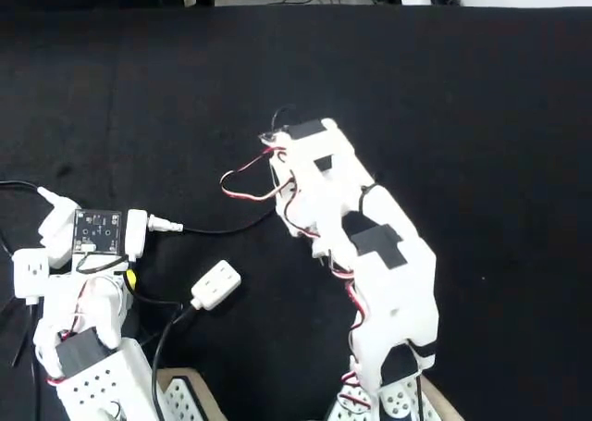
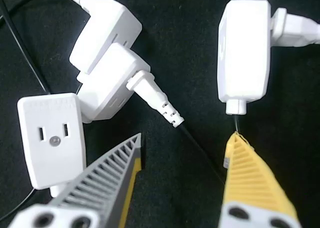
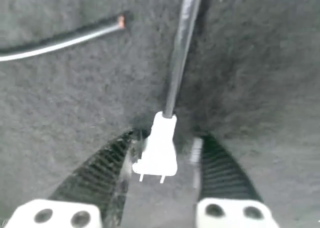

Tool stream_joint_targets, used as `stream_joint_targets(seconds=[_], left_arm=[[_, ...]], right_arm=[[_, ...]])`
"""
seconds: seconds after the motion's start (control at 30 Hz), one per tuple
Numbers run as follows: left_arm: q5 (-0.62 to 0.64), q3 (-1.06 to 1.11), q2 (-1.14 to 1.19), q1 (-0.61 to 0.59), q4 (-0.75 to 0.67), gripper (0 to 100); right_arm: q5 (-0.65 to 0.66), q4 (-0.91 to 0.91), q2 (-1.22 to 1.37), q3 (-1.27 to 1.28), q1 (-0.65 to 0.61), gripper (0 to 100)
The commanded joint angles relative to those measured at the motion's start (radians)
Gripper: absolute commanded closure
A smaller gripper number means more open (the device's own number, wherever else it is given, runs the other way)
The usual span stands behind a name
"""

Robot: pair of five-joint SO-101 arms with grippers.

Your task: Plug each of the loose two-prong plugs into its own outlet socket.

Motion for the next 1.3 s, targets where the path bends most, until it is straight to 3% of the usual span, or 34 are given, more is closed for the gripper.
stream_joint_targets(seconds=[0.0,0.37,0.57,0.77,0.97,1.27], left_arm=[[0.005,0.013,-0.009,0.004,0.011,73],[0.005,0.013,-0.009,0.004,0.011,73],[0.005,0.013,-0.009,0.004,0.011,73],[0.005,0.013,-0.009,0.004,0.011,73],[0.005,0.013,-0.009,0.004,0.011,73],[0.005,0.013,-0.009,0.004,0.011,73]], right_arm=[[0.000,0.020,-0.002,-0.054,-0.025,92.0],[0.069,0.172,-0.001,-0.219,-0.018,91.8],[0.071,0.229,-0.002,-0.220,-0.014,78.1],[0.110,0.230,0.001,-0.214,-0.011,78.1],[0.126,0.169,-0.001,-0.093,-0.012,88.0],[0.123,-0.014,0.004,0.044,-0.035,88.3]])
